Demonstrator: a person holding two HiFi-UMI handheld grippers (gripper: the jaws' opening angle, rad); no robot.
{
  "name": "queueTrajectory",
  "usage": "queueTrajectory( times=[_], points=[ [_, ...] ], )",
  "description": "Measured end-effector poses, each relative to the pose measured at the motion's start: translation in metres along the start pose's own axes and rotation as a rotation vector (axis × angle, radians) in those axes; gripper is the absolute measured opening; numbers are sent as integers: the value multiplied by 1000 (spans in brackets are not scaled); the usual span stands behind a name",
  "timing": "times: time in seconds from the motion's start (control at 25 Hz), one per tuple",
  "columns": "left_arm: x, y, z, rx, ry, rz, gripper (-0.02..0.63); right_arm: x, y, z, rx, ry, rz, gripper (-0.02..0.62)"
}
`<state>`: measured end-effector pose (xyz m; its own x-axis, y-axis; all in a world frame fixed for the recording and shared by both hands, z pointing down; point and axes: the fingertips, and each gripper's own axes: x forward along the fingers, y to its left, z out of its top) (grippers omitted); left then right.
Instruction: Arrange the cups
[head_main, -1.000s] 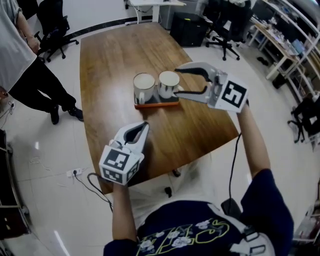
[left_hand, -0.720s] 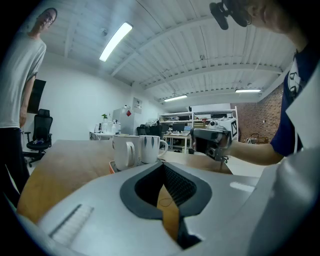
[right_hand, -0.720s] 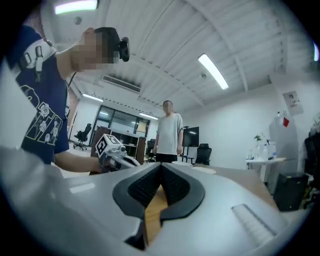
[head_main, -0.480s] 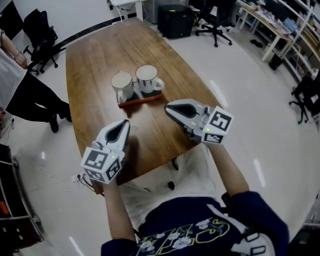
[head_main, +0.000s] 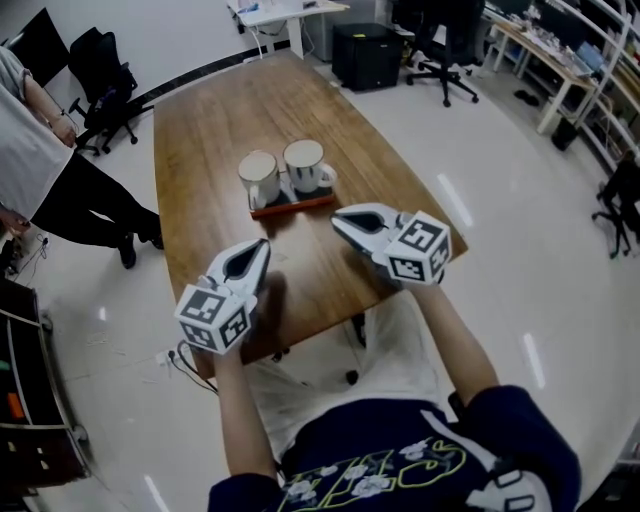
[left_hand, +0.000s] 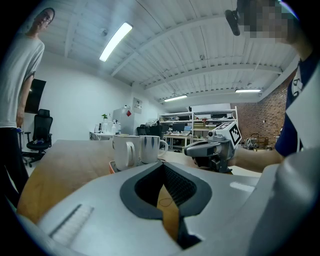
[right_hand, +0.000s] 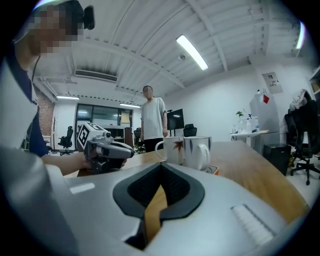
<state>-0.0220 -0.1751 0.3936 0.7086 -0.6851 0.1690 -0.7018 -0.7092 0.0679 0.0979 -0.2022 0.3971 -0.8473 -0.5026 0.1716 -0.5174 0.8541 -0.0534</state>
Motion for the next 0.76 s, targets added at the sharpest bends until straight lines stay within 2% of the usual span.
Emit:
queueTrajectory(
  times=[0.76],
  points=[
    [1, -1, 0, 5, 2, -3, 3, -1, -3, 0, 7, 1, -19, 5]
  ],
)
